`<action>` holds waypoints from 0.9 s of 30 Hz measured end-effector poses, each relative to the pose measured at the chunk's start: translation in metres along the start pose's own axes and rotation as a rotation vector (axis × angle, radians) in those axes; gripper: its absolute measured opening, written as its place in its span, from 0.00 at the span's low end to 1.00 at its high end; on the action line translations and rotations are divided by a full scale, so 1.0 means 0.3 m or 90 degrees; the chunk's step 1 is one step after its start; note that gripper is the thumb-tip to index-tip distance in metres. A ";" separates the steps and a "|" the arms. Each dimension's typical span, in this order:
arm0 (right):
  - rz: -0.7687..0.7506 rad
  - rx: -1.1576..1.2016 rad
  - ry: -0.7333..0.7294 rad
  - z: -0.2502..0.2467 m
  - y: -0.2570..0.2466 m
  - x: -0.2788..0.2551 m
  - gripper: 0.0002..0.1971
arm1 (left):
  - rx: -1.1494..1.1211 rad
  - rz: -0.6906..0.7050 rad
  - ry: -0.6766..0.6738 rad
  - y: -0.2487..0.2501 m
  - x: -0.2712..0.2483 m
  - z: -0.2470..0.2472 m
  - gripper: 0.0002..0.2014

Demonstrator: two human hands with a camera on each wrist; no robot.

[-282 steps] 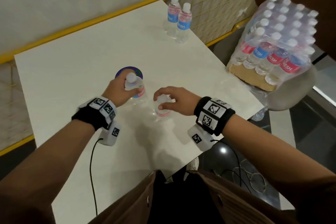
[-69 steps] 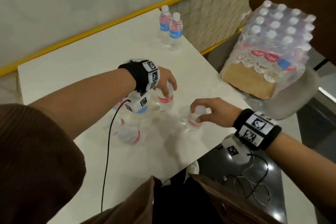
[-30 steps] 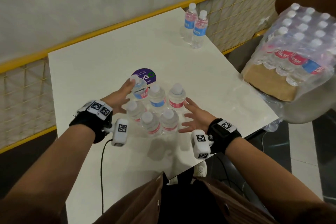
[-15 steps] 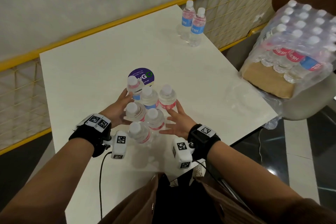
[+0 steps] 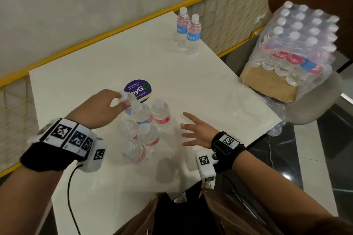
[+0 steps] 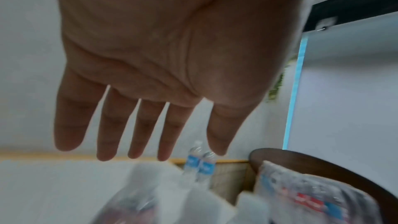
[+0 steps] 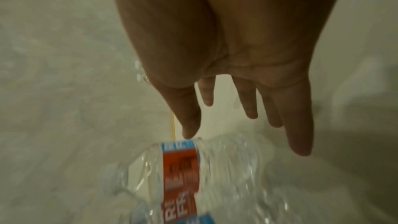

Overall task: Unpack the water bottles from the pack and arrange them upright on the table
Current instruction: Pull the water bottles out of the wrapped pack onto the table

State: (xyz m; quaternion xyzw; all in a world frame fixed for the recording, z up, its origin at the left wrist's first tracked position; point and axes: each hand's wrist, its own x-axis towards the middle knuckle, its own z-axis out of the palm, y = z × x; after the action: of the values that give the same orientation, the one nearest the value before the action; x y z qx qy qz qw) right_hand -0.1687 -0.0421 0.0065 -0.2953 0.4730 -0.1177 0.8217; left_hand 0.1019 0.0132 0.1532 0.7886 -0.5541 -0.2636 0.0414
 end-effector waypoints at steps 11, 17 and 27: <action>-0.074 -0.061 0.190 -0.373 -0.143 -0.171 0.22 | 0.245 0.326 -0.203 0.752 0.152 0.267 0.30; -0.125 -0.017 0.282 -0.563 -0.196 -0.252 0.20 | 0.237 0.362 -0.130 1.121 0.421 0.443 0.29; -0.190 -0.192 0.407 -0.729 -0.433 -0.281 0.26 | 0.190 0.375 -0.076 1.283 0.572 0.485 0.34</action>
State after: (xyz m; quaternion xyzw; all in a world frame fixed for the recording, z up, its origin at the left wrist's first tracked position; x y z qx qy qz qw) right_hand -0.3870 -0.1877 0.0608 -0.4266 0.6695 -0.2511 0.5538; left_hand -0.2508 -0.2548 0.1024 0.5751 -0.7921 -0.2022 -0.0327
